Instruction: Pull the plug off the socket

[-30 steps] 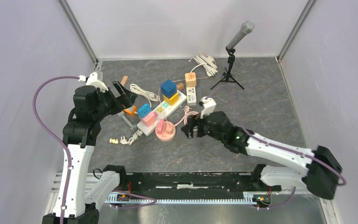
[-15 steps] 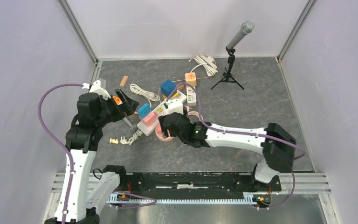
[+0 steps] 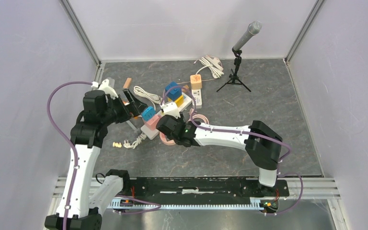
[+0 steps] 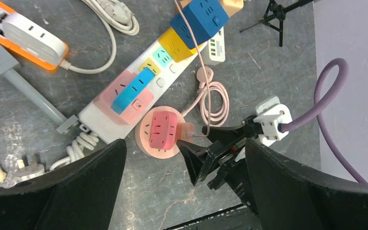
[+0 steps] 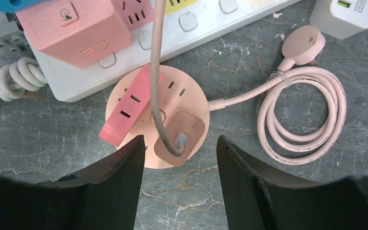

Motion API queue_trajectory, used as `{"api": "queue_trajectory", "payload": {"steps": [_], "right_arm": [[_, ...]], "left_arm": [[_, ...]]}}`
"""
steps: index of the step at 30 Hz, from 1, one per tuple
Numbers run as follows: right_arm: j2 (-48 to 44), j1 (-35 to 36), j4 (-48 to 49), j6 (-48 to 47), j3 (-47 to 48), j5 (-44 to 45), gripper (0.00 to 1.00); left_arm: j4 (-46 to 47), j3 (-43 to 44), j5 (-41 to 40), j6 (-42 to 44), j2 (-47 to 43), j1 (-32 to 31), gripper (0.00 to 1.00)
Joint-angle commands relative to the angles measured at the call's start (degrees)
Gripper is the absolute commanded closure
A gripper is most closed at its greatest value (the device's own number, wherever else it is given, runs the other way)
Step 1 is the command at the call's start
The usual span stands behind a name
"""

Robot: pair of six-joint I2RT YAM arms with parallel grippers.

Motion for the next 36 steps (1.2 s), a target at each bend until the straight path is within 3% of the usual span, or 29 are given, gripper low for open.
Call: {"api": "queue_trajectory", "payload": {"steps": [1, 11, 21, 24, 30, 36], "right_arm": [[1.34, -1.17, -1.3, 0.95, 2.14, -2.18, 0.39], [1.52, -3.51, -3.29, -0.16, -0.46, -5.22, 0.47], [-9.64, -6.72, 1.43, -7.61, -14.03, -5.65, 0.5], [-13.36, -8.22, 7.27, -10.22, -18.2, -9.24, 0.49], [-13.59, -9.71, 11.63, -13.94, -18.11, -13.89, 0.35], [-12.4, -10.39, 10.36, -14.99, -17.13, -14.72, 0.44]], "left_arm": [[2.37, 1.28, 4.96, -1.04, 1.4, 0.21, 0.0], [3.6, -3.38, 9.3, -2.56, 2.86, -0.06, 0.02], [4.84, -8.4, 12.24, -5.76, 4.46, -2.4, 0.04], [7.01, -9.41, 12.32, -7.58, 5.15, -4.64, 0.06], [12.04, -11.11, 6.66, -14.02, 6.86, -12.14, 0.09], [15.0, -12.61, -0.4, -21.21, 12.61, -21.6, 0.16]]}}
